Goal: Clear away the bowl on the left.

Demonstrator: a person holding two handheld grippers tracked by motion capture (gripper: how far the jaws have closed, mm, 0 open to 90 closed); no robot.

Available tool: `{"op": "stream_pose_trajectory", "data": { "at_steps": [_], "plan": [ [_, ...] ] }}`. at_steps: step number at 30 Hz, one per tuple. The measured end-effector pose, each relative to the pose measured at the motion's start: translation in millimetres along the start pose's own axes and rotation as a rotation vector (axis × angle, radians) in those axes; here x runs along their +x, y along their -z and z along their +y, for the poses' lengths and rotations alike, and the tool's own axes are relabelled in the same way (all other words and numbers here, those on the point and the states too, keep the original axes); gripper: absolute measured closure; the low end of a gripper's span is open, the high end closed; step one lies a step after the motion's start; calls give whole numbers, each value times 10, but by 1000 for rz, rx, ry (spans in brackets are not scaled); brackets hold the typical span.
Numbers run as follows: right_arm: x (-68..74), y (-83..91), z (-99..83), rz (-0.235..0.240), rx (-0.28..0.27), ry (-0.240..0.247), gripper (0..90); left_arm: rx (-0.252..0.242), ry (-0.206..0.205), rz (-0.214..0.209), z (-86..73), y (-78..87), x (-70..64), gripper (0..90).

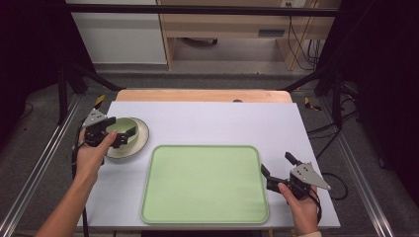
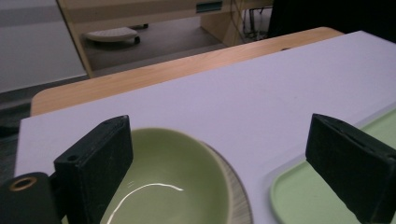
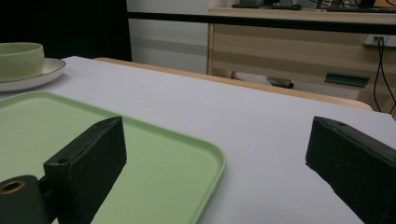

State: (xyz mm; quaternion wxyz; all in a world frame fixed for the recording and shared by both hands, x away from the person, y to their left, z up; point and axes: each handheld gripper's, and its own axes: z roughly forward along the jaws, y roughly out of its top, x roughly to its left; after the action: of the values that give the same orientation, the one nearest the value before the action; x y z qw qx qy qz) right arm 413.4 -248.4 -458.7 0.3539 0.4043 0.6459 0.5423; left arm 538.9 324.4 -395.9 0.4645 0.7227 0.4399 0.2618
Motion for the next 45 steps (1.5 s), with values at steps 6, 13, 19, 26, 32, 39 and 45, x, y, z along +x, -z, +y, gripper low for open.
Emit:
{"op": "stream_pose_trajectory", "data": {
  "at_steps": [6,13,19,26,32,39,45],
  "plan": [
    [17,-14,3,9,0,-1,50,12,41,61,-34,-32,173,77],
    [9,-8,0,7,0,-12,49,24,66,122,-86,-8,275,82],
    [15,-9,5,9,0,-14,49,65,63,152,-128,-16,310,116],
    [13,-16,-3,16,4,-13,48,132,88,213,-193,-44,382,219],
    [23,-23,-5,39,7,-34,49,183,100,278,-265,-69,415,422],
    [25,-30,-10,43,14,-35,51,234,135,300,-296,-100,453,522],
    [27,-37,-16,49,17,-27,52,256,202,306,-331,-143,521,585]
  ]
}}
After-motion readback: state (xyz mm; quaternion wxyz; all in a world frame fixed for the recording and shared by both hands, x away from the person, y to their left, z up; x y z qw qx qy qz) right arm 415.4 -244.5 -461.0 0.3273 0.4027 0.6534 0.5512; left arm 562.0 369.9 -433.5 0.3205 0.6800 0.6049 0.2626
